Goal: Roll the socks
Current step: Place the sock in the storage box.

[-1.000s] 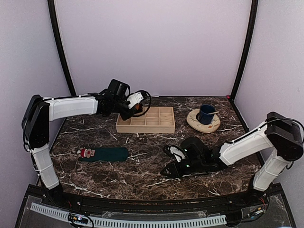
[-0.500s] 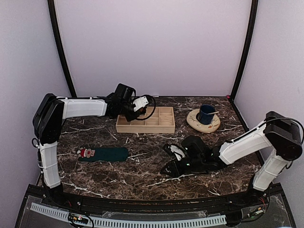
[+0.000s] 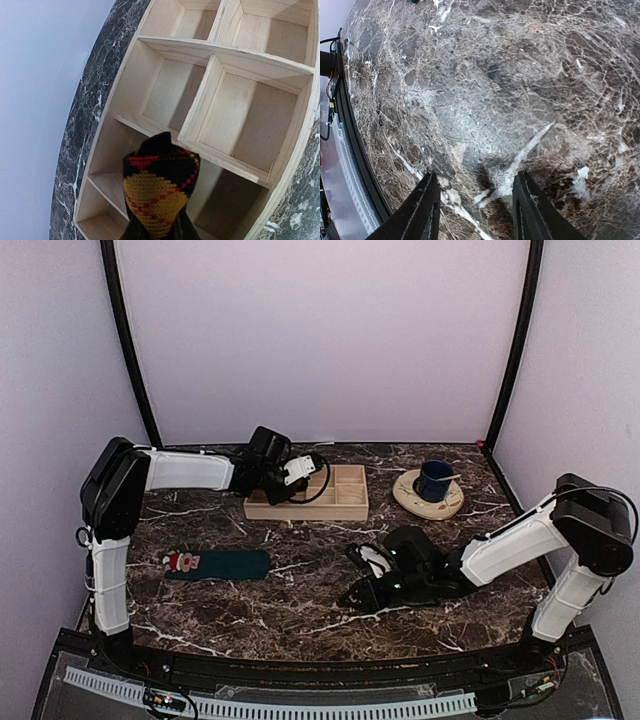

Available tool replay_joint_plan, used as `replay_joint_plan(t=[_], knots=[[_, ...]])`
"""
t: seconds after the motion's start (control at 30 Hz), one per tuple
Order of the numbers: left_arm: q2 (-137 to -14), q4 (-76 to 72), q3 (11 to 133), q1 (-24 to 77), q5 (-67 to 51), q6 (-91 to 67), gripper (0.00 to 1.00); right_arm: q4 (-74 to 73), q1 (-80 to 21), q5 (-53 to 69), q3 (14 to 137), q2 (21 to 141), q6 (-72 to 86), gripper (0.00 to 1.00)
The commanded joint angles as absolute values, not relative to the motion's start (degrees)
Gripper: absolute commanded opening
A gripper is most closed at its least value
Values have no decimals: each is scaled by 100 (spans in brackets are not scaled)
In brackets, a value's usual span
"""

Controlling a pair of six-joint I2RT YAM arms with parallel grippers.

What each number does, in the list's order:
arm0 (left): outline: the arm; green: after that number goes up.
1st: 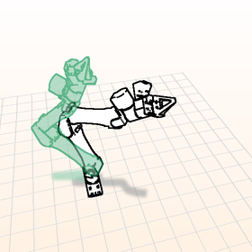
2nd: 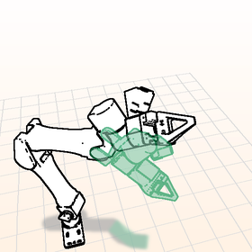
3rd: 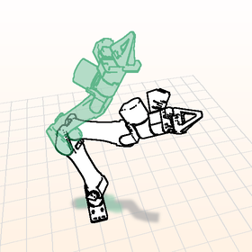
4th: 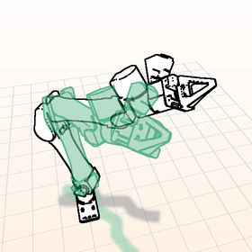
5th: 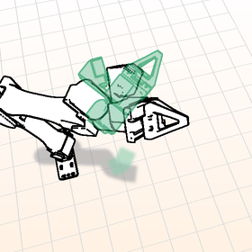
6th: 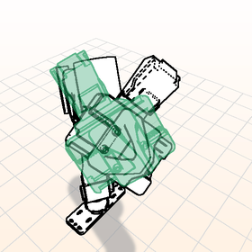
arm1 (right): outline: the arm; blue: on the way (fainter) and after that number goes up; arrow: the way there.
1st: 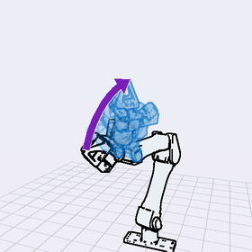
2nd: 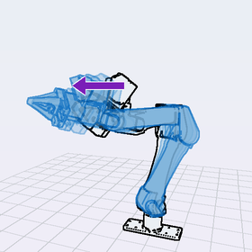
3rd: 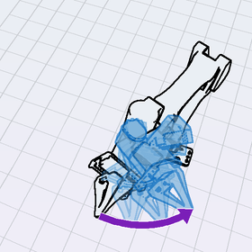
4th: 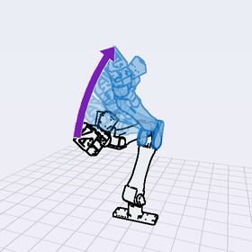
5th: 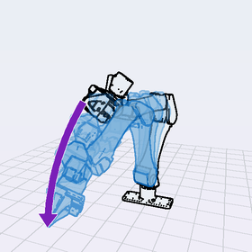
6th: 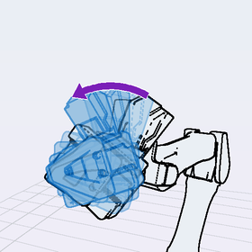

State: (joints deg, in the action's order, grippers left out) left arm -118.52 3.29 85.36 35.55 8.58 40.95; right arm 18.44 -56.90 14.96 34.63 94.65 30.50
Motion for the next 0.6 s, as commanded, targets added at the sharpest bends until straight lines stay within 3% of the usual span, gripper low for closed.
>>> replay_joint_plan(t=[0.0, 0.23, 0.57], knots=[[-11999, 400, 8691, 3590, 993, 4096, 0, 2078, -5597, 1586, 3396, 9519, 2997, 45], [-12211, 488, 8755, 3612, 1114, 3918, 0, 2150, -5541, 1656, 3336, 9521, 2997, 45], [-12568, 1730, 9560, 3621, 1080, 3284, 0, 2187, -5450, 1731, 3293, 9518, 2979, 45]])
